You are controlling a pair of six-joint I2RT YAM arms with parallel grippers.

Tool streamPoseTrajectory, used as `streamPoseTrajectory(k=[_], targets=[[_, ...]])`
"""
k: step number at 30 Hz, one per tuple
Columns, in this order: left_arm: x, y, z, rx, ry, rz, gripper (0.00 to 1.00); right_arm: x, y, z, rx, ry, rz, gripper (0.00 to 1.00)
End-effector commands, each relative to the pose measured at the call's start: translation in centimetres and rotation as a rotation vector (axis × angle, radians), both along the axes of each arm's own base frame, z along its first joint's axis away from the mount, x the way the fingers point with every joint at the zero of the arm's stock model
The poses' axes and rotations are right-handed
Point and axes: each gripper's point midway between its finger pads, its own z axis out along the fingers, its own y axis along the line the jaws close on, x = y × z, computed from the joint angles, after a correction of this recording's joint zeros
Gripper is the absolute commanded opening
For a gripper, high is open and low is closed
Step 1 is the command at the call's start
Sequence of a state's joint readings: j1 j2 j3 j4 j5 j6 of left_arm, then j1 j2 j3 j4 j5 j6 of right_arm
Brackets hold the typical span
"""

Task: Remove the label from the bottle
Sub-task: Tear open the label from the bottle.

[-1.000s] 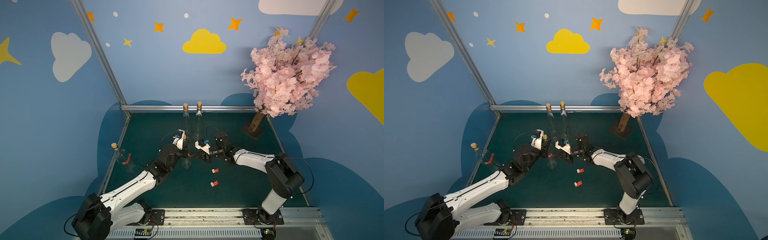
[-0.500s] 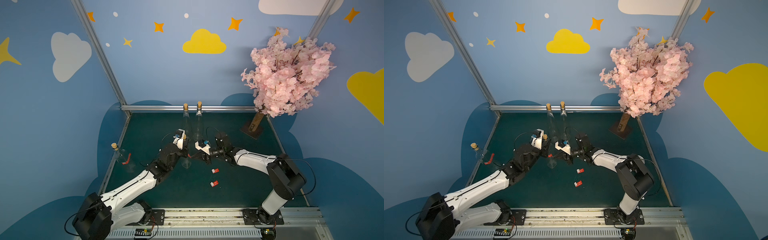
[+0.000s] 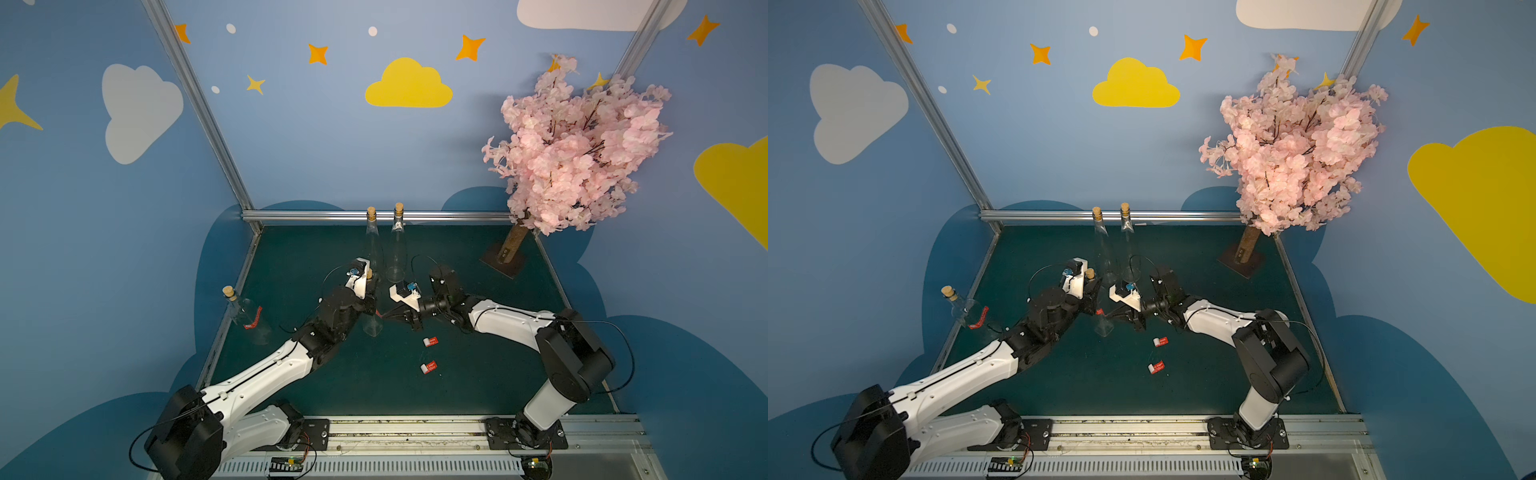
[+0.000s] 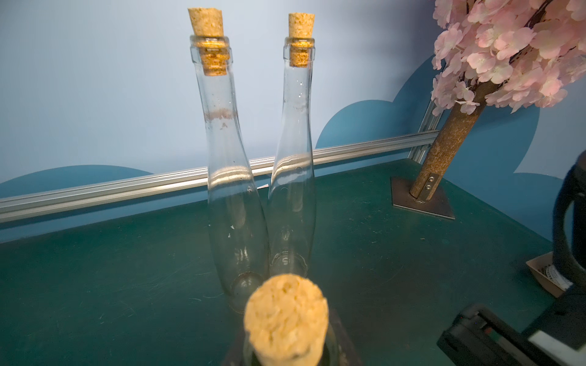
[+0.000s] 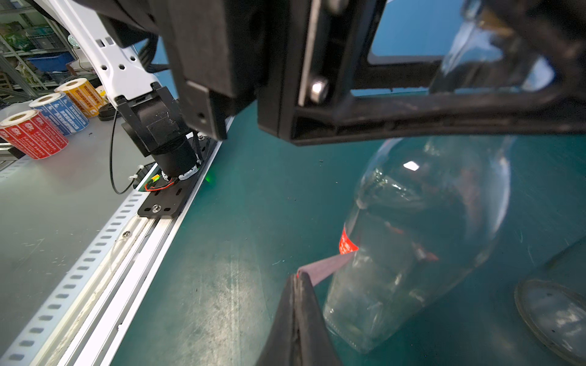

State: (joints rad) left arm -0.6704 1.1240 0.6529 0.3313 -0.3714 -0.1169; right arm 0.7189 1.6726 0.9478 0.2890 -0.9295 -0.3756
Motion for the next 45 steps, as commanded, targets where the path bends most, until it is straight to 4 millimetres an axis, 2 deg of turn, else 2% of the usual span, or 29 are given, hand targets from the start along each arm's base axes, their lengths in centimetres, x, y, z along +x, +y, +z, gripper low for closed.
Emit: streamPoseTrajectory(k=[1, 45], targets=[[0.1, 0.8, -2.3, 0.065, 0.067, 0.031, 0.03, -2.1, -0.2, 1.1, 0.022, 0.011, 0.07, 0.0], [0.2, 1.0, -2.7, 0.069, 0.078, 0.048, 0.03, -3.5, 0.2, 1.2, 0.013, 0.008, 0.112, 0.0]])
